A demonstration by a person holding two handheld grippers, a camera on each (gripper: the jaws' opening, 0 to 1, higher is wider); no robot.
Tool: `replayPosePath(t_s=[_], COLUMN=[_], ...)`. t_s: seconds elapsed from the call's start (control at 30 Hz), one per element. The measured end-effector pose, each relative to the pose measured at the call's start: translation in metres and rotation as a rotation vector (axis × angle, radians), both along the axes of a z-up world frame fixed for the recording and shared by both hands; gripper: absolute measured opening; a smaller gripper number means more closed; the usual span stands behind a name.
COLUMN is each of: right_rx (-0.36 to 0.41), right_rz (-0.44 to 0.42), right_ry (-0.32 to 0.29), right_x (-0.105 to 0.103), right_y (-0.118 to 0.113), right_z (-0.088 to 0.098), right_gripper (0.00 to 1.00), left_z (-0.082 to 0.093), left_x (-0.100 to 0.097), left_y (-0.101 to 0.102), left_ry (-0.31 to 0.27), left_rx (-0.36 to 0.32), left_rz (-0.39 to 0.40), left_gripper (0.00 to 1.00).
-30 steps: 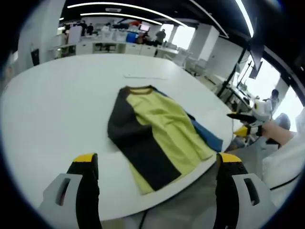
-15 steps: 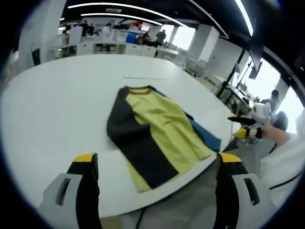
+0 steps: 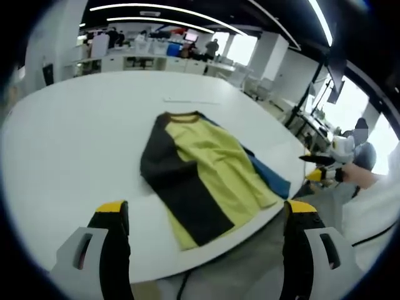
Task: Fold the garment on the visible template until the final outline fits inside the template.
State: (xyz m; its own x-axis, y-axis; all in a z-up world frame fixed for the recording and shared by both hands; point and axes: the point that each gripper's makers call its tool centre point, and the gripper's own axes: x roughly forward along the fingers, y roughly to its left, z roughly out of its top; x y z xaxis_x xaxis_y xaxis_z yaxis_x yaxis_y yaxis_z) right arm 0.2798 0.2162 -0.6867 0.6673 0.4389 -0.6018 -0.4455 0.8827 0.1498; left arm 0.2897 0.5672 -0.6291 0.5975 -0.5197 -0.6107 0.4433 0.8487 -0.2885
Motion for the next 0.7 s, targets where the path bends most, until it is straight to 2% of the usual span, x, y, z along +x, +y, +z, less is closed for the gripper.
replayPosePath(t_s=[0.27,0.37,0.5,0.7], right_rx=[-0.018,-0.029,-0.03,-0.037], right_rz=[-0.013,-0.022,-0.055,-0.058], right_ry=[0.062,0.078,0.101,0.128], right_x=[-0.007,-0.008,-0.01,-0.015], right_y=[-0.007,-0.011,-0.018,-0.02], right_z=[-0.022,-0.03,-0.038,-0.048], right_gripper=[0.79,0.72,0.53,0.46], left_z=[-0.001,-0.002,-0.002,-0.004], left_x=[-0.002,-0.003,-0.005,-0.009], left_y=[0.004,0.004,0.005,0.01], left_ry=[0.003,0.007,0.013,0.024], left_rx=[-0.001,-0.001,0.0,0.005], left_rz=[0.021,0.026,0.031,0.044], left_gripper=[1.0,1.0,1.0,1.0])
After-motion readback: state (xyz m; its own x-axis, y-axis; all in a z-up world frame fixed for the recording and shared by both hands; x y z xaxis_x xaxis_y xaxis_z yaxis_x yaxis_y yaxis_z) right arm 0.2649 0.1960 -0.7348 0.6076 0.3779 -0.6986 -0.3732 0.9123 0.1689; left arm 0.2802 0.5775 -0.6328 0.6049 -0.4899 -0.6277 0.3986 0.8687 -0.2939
